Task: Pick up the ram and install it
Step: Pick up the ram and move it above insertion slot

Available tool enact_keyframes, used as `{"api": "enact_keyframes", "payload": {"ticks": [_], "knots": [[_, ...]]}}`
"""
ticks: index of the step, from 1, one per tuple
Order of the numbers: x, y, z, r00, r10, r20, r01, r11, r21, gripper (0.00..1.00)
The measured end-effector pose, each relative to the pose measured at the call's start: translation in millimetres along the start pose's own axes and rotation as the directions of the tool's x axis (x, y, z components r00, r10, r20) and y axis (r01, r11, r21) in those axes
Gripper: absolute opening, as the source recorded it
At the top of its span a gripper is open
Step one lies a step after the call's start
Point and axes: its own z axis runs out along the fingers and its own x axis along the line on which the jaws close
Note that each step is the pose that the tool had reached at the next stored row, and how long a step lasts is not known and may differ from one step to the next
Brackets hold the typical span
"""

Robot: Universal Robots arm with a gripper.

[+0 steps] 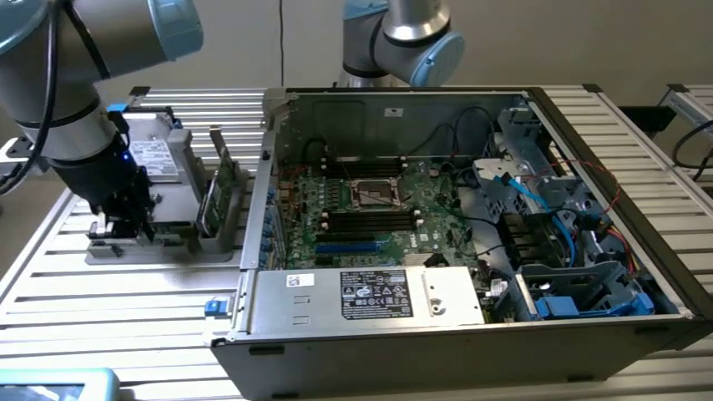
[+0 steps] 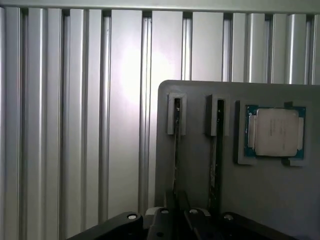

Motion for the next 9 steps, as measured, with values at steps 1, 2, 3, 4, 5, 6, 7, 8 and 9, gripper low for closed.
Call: {"api": "enact_keyframes", "payload": {"ticks": [1, 2, 3, 4, 5, 6, 7, 8, 9], "knots": [[0.0, 0.0, -4.5, 1.0, 0.0, 0.0001, 0.0, 1.0, 0.0001, 0.14], [0.0, 0.0, -9.0, 1.0, 0.0, -0.0001, 0.0, 1.0, -0.0001, 0.14], [0.0, -0.1, -13.6, 1.0, 0.0, 0.0, 0.0, 1.0, 0.0001, 0.14], [0.0, -0.1, -18.1, 1.0, 0.0, 0.0, 0.0, 1.0, 0.0002, 0.14], [0.0, -0.2, -22.7, 1.0, 0.0, 0.0, 0.0, 1.0, 0.0001, 0.14], [0.0, -0.2, -27.3, 1.0, -0.001, 0.0, 0.001, 1.0, 0.0002, 0.14], [0.1, -0.2, -31.7, 1.0, -0.001, 0.0, 0.001, 1.0, 0.0002, 0.14], [0.2, -0.2, -36.4, 1.0, -0.002, 0.0, 0.002, 1.0, 0.0001, 0.14], [0.2, -0.3, -40.9, 1.0, -0.002, 0.0001, 0.002, 1.0, 0.0003, 0.14]]}}
